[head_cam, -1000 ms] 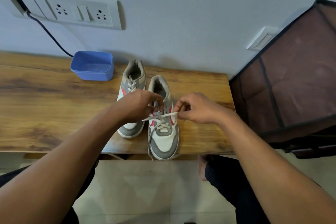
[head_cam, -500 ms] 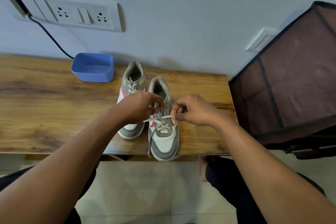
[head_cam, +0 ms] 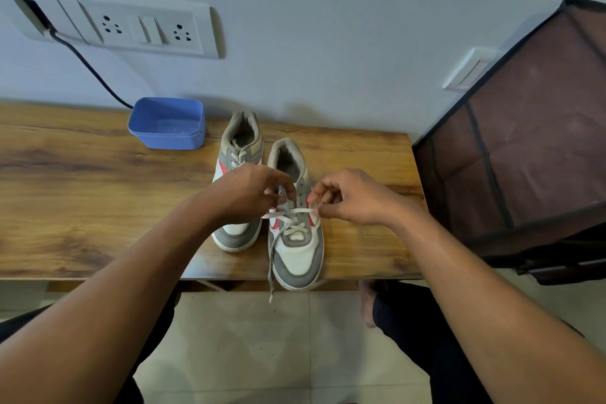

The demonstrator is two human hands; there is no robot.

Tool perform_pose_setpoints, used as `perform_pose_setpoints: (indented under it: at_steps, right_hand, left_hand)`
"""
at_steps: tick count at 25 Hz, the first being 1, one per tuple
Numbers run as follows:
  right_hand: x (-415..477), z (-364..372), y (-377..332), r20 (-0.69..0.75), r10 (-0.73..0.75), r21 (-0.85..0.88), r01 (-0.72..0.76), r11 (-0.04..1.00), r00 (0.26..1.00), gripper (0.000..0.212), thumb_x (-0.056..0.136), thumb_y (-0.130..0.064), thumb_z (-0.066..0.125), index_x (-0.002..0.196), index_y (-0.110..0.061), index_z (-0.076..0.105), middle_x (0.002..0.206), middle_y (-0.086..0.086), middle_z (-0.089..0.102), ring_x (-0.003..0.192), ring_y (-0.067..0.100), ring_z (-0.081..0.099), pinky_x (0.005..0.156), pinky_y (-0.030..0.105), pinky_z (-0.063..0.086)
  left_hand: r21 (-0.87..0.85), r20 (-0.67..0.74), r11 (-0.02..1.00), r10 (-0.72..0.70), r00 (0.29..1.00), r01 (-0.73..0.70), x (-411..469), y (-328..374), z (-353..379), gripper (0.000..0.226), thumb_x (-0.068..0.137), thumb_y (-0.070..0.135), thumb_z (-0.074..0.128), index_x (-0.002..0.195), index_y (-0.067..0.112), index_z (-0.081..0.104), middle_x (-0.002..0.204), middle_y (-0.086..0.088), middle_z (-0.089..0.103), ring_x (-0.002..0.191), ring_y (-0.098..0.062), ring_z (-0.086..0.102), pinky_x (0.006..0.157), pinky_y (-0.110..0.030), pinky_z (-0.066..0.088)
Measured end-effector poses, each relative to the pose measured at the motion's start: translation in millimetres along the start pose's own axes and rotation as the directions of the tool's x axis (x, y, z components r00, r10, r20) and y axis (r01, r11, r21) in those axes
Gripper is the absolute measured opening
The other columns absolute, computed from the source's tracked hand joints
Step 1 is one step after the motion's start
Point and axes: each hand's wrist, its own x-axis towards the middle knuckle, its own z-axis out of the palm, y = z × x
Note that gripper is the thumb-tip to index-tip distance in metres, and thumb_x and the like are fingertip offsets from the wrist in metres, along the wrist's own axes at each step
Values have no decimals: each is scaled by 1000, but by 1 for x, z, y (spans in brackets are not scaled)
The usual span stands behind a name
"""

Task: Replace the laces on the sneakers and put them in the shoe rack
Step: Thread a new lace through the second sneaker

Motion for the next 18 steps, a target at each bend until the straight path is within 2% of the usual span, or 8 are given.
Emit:
perform_pose_setpoints:
  at_steps: [3,5,8,11,14,18]
  right_hand:
    - [-2,17,-4,-29,-29,-20,28,999,999,14,88,-19,84,100,-20,76,85,-9,75,75,-4,71,68,15,53]
    - [-2,19,-2,-76,-44,-57,40,998,996,12,89,-19,84,98,-21,77,84,-10,74,74,-3,68,65,14,50]
    - [-5,13,-2,-123,-49,-64,41,997,991,7,90,-19,82,94,-23,79,87,-11,75,79,1,68,68,17,53]
    - [-5,23,-7,-96,-54,-15,53,999,994,7,89,-22,81,94,-23,77,90,-10,75,80,1,69,68,17,54]
    - [1,28,-6,-73,-81,-76,76,994,994,7,89,-17,82,93,-21,77,89,-9,76,80,1,70,71,20,57]
    - [4,25,-3,-113,-44,-45,39,998,993,7,87,-18,82,89,-22,76,86,-10,76,75,-1,69,67,19,55]
  left_hand:
    - [-59,-60,998,28,998,-32,-10,-1,-5,19,86,22,79,101,32,73,85,11,73,78,-2,68,72,-30,59]
    - [-23,-15,999,35,999,-36,-17,-2,-3,24,77,23,87,94,28,71,82,11,72,75,-1,68,70,-25,58]
    - [35,-28,999,0,1000,1,-20,-4,7,19,80,9,83,92,20,75,84,7,74,76,-1,68,73,-21,58]
    - [-36,-100,999,12,995,-16,-18,-2,7,17,80,3,79,91,16,77,79,7,74,73,-1,69,69,-11,53]
    - [-103,-106,995,-1,994,-10,-16,0,3,20,81,4,78,95,19,76,76,6,73,70,-7,69,68,-18,54]
    - [-144,-81,990,-25,996,13,-14,-2,-1,24,82,6,78,100,22,74,77,5,73,71,-7,69,70,-21,55]
